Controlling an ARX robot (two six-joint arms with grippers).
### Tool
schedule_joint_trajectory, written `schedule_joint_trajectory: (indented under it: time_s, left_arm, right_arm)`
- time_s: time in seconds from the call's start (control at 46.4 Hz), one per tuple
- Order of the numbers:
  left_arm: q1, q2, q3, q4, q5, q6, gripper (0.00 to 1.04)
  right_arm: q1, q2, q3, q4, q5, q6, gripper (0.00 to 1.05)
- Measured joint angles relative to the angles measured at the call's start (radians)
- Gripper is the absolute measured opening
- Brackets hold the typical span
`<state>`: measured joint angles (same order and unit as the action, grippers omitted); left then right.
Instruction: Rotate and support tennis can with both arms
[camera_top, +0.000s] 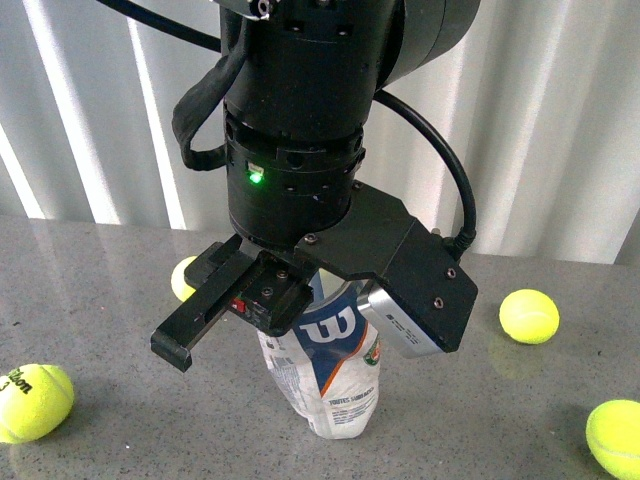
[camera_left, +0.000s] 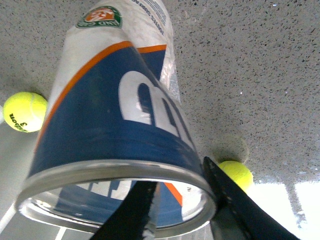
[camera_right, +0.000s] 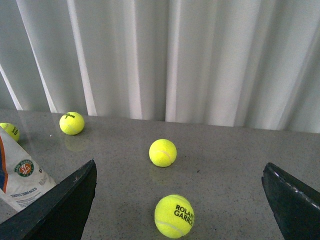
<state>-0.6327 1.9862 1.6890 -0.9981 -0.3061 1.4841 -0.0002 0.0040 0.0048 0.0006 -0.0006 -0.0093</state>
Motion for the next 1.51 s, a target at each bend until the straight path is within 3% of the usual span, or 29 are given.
schedule_joint_trajectory:
  time_s: [0.215,0.431,0.99,1.098,1.163,1.313,1.378,1.507]
  left_arm:
    - [-0.012,0.003,0.043,0.011,0.019,-0.017,0.73]
    - [-0.018,0.003,0.078,0.020,0.021,-0.041,1.00]
    - [-0.024,-0.016,0.091,0.000,0.029,-0.065,0.98]
    - [-0.026,-0.039,0.100,0.034,0.083,-0.083,0.98]
    - [-0.028,-0.082,0.100,0.064,0.163,-0.118,0.98]
    - [0.027,-0.309,-0.021,0.337,0.345,-0.261,0.98]
    - [0.073,-0.387,-0.079,0.436,0.374,-0.325,0.98]
    - [0.269,-0.594,-0.291,0.703,0.435,-0.581,0.98]
  right_arm:
    - [0.000,0.000,0.000,0.000,0.000,0.000,0.98]
    - [0.000,0.000,0.000,0.000,0.000,0.000,0.98]
    - [0.000,0.000,0.000,0.000,0.000,0.000,0.98]
    - [0.000,0.000,0.000,0.000,0.000,0.000,0.98]
    - [0.000,0.000,0.000,0.000,0.000,0.000,0.98]
    - [0.000,0.000,0.000,0.000,0.000,0.000,0.98]
    - [0.000,0.000,0.000,0.000,0.000,0.000,0.98]
    - [0.000,0.000,0.000,0.000,0.000,0.000,0.98]
